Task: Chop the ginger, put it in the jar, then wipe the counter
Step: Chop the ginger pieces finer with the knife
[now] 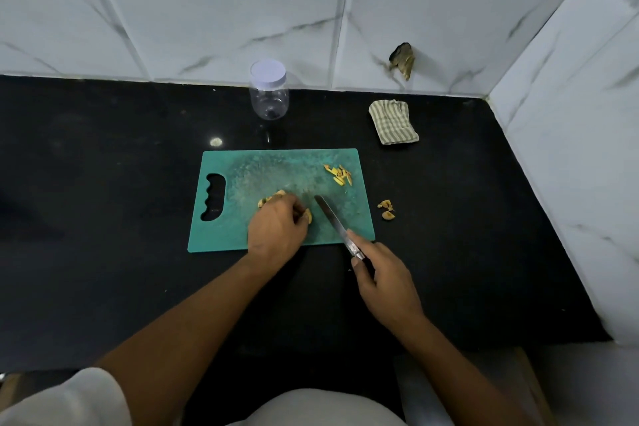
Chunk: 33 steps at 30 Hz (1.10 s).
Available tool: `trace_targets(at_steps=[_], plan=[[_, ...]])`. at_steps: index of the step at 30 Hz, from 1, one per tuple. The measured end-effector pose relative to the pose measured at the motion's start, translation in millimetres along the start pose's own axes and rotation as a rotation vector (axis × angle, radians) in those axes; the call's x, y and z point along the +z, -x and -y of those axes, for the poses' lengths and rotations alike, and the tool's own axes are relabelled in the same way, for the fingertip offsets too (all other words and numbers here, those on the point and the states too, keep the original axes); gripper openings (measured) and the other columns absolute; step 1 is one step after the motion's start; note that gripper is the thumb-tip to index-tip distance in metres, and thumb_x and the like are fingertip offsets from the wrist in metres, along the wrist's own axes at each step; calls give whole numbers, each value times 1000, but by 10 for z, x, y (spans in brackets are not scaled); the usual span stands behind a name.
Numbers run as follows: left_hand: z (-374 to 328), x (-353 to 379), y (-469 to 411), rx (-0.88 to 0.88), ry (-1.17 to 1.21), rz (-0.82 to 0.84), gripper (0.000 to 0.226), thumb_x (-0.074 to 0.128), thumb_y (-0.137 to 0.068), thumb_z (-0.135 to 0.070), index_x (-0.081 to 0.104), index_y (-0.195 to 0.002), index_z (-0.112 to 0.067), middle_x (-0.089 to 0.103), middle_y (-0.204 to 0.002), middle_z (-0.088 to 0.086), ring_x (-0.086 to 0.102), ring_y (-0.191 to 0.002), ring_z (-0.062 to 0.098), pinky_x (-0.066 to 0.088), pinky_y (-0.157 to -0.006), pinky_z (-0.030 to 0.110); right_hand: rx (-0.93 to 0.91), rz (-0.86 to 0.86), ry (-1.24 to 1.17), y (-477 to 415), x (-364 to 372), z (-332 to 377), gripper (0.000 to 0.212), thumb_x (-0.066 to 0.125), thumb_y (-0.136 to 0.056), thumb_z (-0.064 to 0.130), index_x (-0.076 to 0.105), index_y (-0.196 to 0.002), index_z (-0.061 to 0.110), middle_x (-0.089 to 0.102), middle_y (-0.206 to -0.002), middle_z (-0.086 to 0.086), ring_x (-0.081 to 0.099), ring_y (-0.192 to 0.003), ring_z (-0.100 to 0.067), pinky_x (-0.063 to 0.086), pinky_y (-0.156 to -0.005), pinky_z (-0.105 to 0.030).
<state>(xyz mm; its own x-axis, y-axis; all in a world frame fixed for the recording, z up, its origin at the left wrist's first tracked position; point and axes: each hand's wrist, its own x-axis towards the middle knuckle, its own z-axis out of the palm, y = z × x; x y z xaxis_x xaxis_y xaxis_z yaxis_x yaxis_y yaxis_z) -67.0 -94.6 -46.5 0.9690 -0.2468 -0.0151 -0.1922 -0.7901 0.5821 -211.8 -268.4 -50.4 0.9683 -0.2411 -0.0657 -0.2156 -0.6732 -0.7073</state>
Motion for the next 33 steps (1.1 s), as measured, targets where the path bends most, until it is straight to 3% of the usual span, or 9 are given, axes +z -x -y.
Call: trace_targets(at_steps=[8, 12, 16, 24, 33], plan=[[-65, 39, -23, -170, 117, 10, 12, 77, -85, -32, 67, -85, -26, 67, -75, -9, 64, -75, 14, 43, -59, 27, 8, 24, 26, 5, 26, 54, 52, 54, -103, 19, 48, -149, 41, 56, -107, 19, 53, -89, 5, 37, -71, -13], [-90, 69, -49, -262, 208, 61, 19, 81, -80, -29, 65, -71, -26, 71, -71, -5, 70, -72, 16, 58, -66, 34, 3, 27, 49, 14, 54, 77, 53, 54, -102, 19, 47, -150, 41, 57, -112, 17, 56, -96, -1, 49, -79, -25], [-96, 57, -83, -365, 312, 119, 18, 79, -80, -21, 69, -66, -21, 72, -59, -1, 72, -57, 14, 64, -63, 40, -12, 16, 65, 57, 117, 106, 54, 54, -101, 18, 46, -150, 40, 58, -107, 10, 59, -88, -9, 54, -75, -36], [-135, 43, -73, -502, 527, 174, 10, 74, -84, -12, 72, -75, -9, 77, -72, 6, 75, -62, 21, 59, -51, 29, -17, 7, 74, 85, 135, 77, 54, 54, -102, 21, 43, -150, 42, 55, -102, 11, 57, -85, -8, 54, -72, -38], [-140, 47, -56, -516, 566, 154, 10, 76, -85, -12, 72, -79, -6, 77, -73, 7, 75, -62, 19, 54, -47, 24, -17, -8, 75, 89, 150, 69, 53, 52, -103, 20, 44, -152, 40, 53, -102, 11, 56, -83, -9, 52, -70, -37]])
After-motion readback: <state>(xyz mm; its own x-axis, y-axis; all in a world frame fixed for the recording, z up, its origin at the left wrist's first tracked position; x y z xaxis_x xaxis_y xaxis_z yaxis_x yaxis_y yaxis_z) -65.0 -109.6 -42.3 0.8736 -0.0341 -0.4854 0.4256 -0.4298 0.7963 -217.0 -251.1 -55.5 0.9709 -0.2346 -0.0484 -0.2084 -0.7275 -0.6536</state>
